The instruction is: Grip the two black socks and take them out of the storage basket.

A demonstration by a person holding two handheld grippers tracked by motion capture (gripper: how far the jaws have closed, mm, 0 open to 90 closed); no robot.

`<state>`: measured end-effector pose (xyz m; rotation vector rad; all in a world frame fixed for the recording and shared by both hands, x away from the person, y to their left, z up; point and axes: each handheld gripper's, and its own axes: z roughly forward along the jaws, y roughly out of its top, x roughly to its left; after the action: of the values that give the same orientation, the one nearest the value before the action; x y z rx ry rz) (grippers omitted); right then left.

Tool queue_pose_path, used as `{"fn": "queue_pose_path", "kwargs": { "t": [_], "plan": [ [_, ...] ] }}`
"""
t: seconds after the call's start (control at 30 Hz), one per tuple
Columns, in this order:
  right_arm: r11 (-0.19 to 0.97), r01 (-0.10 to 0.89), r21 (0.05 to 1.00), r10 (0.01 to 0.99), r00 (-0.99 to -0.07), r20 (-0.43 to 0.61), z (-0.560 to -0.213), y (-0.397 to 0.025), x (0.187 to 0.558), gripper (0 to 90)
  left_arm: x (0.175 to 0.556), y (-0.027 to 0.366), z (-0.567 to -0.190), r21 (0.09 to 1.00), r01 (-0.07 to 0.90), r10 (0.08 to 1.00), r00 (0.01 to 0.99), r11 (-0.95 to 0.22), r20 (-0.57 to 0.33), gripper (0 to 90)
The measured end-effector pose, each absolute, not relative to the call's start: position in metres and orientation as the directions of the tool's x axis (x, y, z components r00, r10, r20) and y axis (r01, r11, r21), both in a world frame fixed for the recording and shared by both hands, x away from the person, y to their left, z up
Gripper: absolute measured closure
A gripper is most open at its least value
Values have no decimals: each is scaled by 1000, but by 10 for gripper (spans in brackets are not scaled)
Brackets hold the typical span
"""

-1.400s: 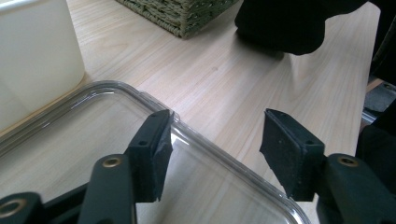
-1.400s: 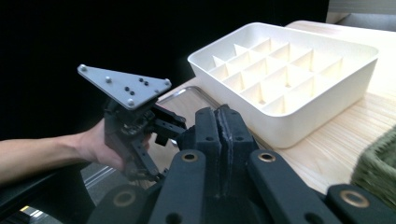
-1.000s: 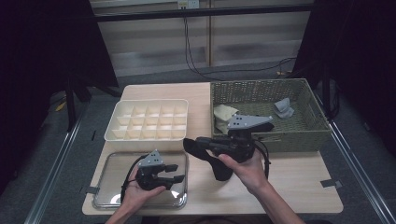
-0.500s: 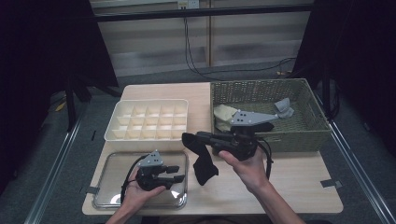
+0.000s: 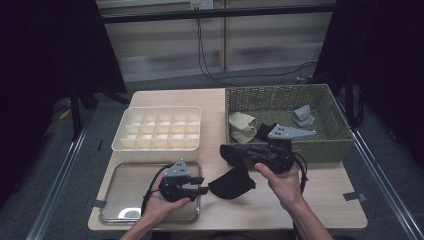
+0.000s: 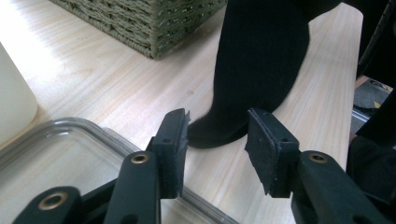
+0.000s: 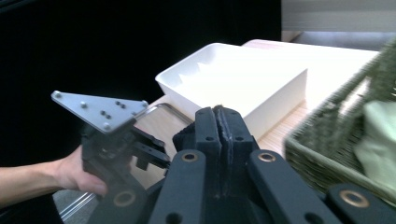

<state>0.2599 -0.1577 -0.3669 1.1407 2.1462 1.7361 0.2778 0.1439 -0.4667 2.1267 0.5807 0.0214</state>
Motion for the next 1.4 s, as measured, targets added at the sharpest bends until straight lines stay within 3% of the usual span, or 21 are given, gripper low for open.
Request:
{"fn": "queue_pose_path", "kwargs": {
  "t": [0.27,0.73,1.03,1.4],
  "plan": [
    [26,496,868,658,-662,358,-389,-173,257,873,288,126,-466,786,374,393,901,-492,-183,671],
    [39,548,835,684,-624,377,-417,-190,253,873,307,77,-488,733,347,327,928,-585,-178,689],
    [27,568,822,713,-588,383,-427,-214,241,872,296,90,-494,687,322,316,939,-652,-140,638],
    [22,612,791,765,-520,381,-448,-241,234,868,282,104,-494,683,346,340,928,-643,-151,563]
  ]
}}
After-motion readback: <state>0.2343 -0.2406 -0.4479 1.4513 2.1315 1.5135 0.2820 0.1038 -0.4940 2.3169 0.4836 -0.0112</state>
